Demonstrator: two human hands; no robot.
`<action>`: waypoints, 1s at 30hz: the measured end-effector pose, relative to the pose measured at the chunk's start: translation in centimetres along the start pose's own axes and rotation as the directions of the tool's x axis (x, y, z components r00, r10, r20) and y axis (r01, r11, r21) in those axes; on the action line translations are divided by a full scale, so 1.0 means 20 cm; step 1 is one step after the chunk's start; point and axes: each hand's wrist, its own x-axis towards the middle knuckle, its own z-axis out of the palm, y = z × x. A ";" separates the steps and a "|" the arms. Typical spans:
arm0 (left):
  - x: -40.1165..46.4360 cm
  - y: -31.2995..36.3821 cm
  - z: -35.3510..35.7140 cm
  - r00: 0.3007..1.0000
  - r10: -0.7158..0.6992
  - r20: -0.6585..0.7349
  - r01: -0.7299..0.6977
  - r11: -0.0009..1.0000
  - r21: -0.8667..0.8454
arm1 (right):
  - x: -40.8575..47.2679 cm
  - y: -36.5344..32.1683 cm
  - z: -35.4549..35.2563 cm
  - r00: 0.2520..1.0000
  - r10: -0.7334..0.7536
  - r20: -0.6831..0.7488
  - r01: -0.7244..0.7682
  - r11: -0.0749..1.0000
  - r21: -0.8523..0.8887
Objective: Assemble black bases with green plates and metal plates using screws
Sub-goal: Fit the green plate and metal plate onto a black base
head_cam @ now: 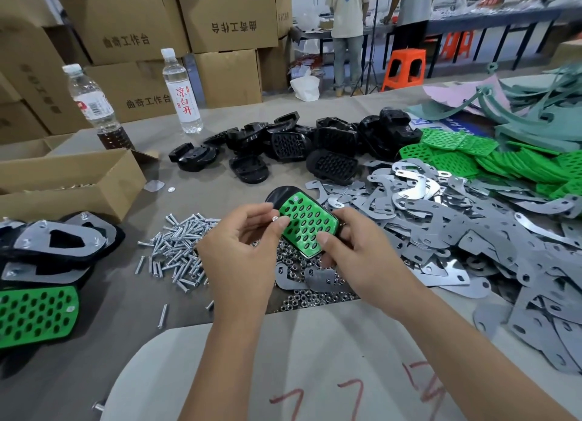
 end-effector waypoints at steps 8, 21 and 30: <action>0.03 0.01 -0.02 0.936 -0.350 -0.030 0.323 0.890 -0.323 | -0.01 0.00 0.00 0.997 -0.073 0.031 0.074 0.997 -0.018; 0.02 0.06 -0.03 0.814 -0.466 0.347 0.581 0.665 -0.469 | -0.02 -0.03 -0.02 0.995 -0.049 0.084 0.036 0.987 0.155; 0.01 0.04 -0.01 0.825 -0.509 0.248 0.562 0.688 -0.458 | -0.02 -0.03 0.00 0.992 -0.030 0.122 0.013 0.991 0.132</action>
